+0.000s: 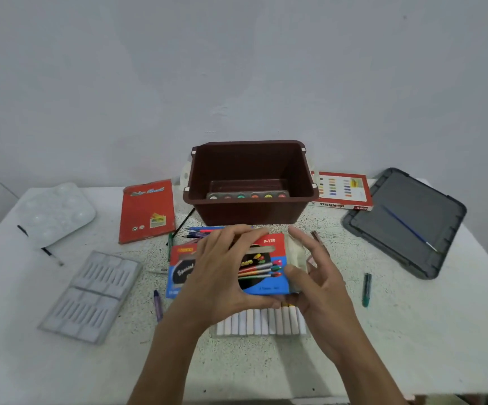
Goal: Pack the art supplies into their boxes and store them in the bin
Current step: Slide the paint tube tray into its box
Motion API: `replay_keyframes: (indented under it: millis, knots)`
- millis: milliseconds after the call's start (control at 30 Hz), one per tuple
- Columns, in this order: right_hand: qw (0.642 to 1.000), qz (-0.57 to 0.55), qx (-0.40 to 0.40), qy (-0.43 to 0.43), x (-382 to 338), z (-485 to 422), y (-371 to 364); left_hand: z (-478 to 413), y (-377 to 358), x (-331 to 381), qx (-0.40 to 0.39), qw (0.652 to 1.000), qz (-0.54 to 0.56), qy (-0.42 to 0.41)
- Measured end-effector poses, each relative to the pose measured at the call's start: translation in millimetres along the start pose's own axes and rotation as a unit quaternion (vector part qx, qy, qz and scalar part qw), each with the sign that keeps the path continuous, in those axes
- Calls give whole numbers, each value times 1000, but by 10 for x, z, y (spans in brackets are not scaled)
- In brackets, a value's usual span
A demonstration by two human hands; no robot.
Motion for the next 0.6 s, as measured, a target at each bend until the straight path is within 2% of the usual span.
replay_keyframes:
  millis: [133, 333, 467, 600]
  knots:
    - [999, -22, 28, -5, 87, -25, 36, 102, 60, -239, -9, 999, -34, -5]
    - [998, -16, 48, -47, 339, -45, 101, 269, 94, -471, -72, 995, -69, 5]
    - [994, 92, 55, -37, 471, -34, 73, 435, 71, -668, -77, 994, -77, 7]
    - [974, 218, 60, 2, 639, 1, 152, 648, 40, -882, -83, 993, -77, 38]
Point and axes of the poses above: each hand's wrist, its own z-axis away from the middle knuckle, its own y-axis out of the back of the hand, x = y × z, the point moved 2 cm from there along -z, towards the middle knuckle, and after that the axes turned 6 degrees about -z, right-handed, at the moved point
